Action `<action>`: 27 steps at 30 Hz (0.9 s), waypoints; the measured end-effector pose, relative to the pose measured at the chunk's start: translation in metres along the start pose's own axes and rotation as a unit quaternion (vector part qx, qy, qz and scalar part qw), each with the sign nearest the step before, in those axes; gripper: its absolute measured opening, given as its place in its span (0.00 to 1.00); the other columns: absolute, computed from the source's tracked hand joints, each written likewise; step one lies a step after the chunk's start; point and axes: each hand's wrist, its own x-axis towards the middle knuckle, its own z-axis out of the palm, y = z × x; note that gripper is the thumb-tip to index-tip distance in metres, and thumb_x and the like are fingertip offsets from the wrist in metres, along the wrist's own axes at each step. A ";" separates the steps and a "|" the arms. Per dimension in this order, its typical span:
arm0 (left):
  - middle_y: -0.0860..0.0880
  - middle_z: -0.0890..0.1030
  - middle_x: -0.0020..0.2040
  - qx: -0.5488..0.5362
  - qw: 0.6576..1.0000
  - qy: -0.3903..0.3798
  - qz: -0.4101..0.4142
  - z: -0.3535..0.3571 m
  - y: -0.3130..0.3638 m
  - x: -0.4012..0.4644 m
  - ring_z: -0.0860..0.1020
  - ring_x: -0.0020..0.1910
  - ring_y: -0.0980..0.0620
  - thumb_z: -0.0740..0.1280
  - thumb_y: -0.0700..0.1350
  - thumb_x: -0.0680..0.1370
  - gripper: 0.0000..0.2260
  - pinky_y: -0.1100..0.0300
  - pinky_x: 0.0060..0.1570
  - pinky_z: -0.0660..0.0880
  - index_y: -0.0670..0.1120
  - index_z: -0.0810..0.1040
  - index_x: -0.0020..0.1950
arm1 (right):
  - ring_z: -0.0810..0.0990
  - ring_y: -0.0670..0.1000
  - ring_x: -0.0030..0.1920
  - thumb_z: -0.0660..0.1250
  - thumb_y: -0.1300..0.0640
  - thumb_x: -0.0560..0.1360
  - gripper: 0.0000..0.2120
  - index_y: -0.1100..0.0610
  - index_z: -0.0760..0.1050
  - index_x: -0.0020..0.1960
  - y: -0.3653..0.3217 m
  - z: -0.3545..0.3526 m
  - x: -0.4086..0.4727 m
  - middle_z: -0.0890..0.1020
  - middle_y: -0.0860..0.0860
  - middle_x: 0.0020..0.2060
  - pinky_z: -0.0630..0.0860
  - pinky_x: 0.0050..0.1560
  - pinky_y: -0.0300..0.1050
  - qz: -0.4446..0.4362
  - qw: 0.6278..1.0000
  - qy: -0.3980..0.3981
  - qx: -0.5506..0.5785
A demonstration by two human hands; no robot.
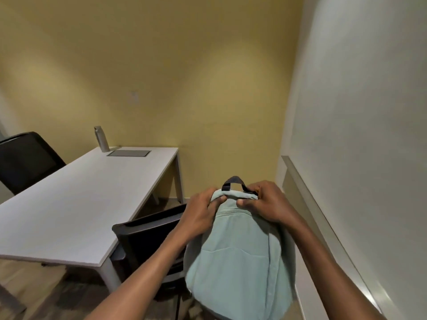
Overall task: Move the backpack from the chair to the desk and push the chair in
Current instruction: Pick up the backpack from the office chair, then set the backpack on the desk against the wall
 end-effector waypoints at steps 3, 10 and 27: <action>0.47 0.80 0.37 -0.005 0.999 0.002 0.034 0.026 0.023 0.032 0.77 0.38 0.47 0.63 0.50 0.81 0.10 0.46 0.40 0.72 0.45 0.77 0.46 | 0.72 0.48 0.32 0.78 0.49 0.66 0.11 0.53 0.78 0.36 0.022 -0.038 -0.005 0.75 0.45 0.28 0.65 0.37 0.48 0.021 0.999 0.018 0.030; 0.46 0.78 0.34 -0.059 0.997 0.031 0.024 0.074 0.056 0.106 0.75 0.36 0.46 0.64 0.51 0.80 0.12 0.46 0.37 0.71 0.45 0.75 0.40 | 0.80 0.46 0.53 0.83 0.41 0.58 0.37 0.47 0.75 0.63 0.094 -0.110 -0.017 0.82 0.43 0.53 0.77 0.52 0.47 0.090 0.996 -0.009 0.028; 0.50 0.82 0.40 -0.074 0.996 0.030 0.044 0.107 0.056 0.309 0.78 0.41 0.49 0.66 0.52 0.79 0.08 0.51 0.41 0.73 0.50 0.81 0.47 | 0.83 0.58 0.45 0.77 0.54 0.67 0.12 0.53 0.85 0.49 0.173 -0.162 0.163 0.86 0.55 0.41 0.76 0.41 0.50 0.062 0.964 0.257 0.003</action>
